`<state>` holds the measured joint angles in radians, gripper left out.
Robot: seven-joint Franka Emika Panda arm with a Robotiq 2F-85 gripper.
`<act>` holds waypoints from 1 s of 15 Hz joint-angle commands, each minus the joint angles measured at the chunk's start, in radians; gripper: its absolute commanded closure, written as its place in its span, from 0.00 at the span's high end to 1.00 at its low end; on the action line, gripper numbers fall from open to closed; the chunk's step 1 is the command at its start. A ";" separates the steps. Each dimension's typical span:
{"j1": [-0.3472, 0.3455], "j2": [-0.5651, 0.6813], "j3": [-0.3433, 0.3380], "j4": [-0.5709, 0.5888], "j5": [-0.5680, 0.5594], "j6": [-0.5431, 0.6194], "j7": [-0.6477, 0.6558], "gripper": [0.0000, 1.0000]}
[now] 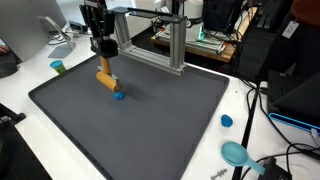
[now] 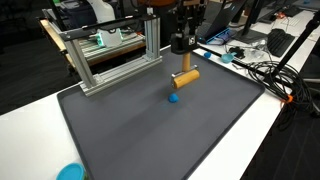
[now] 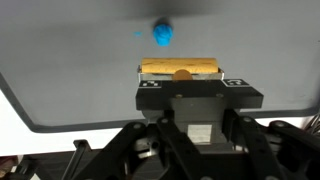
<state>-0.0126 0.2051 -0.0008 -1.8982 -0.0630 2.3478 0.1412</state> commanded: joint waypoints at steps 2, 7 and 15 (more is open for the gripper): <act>0.012 0.002 -0.009 0.017 0.003 0.005 0.010 0.47; 0.003 0.060 -0.033 0.018 -0.065 0.008 -0.027 0.22; -0.124 0.040 0.042 -0.018 0.197 -0.101 -0.537 0.22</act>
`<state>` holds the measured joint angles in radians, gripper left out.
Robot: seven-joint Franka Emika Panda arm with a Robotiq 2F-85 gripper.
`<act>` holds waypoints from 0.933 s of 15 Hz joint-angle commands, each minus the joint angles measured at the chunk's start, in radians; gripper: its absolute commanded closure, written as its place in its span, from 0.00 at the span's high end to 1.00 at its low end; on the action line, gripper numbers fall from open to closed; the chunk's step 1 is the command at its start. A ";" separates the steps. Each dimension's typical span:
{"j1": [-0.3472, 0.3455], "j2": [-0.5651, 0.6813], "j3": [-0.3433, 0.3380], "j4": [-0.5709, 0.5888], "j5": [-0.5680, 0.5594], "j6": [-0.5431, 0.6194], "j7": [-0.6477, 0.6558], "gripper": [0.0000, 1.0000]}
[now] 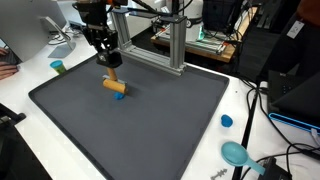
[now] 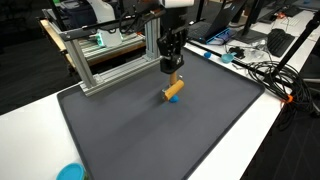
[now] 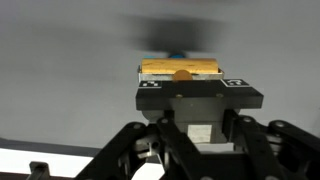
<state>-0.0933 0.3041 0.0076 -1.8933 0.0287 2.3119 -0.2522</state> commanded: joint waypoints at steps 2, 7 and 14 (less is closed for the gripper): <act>-0.016 -0.013 0.007 0.001 0.063 -0.039 -0.091 0.47; -0.008 -0.035 0.010 -0.045 0.060 0.047 -0.095 0.22; 0.008 -0.072 -0.006 -0.117 -0.013 0.114 -0.060 0.22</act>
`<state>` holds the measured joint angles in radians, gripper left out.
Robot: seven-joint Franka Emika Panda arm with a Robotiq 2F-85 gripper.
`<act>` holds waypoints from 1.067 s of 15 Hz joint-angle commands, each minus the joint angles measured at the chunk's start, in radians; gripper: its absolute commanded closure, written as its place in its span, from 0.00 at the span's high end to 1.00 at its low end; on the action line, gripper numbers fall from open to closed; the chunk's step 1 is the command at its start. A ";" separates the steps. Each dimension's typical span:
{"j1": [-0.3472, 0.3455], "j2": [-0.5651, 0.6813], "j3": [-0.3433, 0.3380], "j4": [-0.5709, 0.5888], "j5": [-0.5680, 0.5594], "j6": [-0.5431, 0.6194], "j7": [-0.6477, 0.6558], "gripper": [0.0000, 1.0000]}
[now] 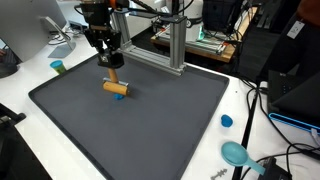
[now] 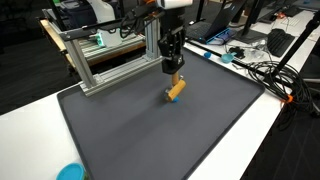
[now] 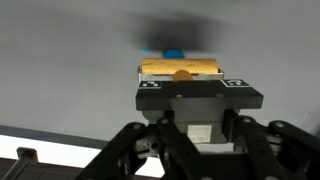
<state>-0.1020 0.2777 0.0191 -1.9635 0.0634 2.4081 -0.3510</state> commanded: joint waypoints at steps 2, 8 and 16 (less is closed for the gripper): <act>0.004 -0.004 -0.004 -0.008 -0.015 -0.002 0.010 0.47; 0.006 0.017 0.003 -0.005 -0.006 0.021 0.011 0.22; 0.029 0.004 -0.019 0.009 -0.094 -0.027 0.049 0.22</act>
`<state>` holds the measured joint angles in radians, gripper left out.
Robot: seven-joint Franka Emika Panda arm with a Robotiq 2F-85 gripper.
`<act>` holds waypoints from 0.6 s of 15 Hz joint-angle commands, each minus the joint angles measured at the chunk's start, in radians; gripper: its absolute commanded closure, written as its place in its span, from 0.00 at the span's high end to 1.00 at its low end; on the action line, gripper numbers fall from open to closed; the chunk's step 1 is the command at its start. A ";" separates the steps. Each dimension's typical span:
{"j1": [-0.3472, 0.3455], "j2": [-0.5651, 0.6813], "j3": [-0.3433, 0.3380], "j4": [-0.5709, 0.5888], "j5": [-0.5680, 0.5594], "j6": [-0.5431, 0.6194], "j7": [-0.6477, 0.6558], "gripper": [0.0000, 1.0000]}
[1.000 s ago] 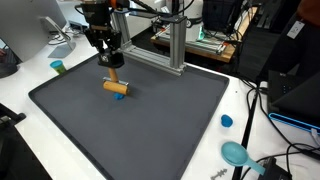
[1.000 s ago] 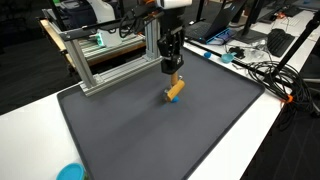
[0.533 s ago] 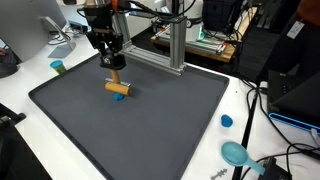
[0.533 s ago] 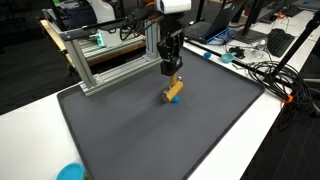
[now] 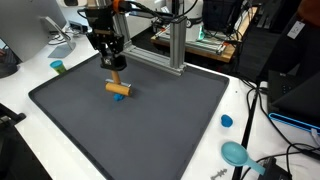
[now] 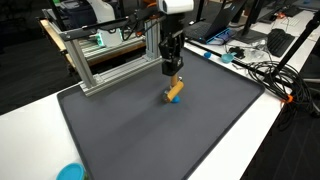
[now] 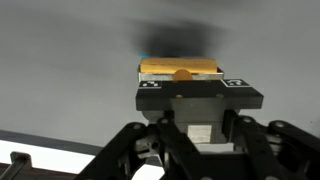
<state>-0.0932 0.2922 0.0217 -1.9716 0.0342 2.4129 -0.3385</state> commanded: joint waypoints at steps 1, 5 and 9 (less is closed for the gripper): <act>0.023 -0.027 -0.027 0.019 -0.094 -0.068 0.039 0.22; 0.013 -0.060 -0.013 0.022 -0.085 -0.062 0.011 0.22; 0.015 -0.053 -0.003 0.040 -0.050 -0.059 0.013 0.22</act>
<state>-0.0829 0.2429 0.0150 -1.9517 -0.0458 2.3708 -0.3199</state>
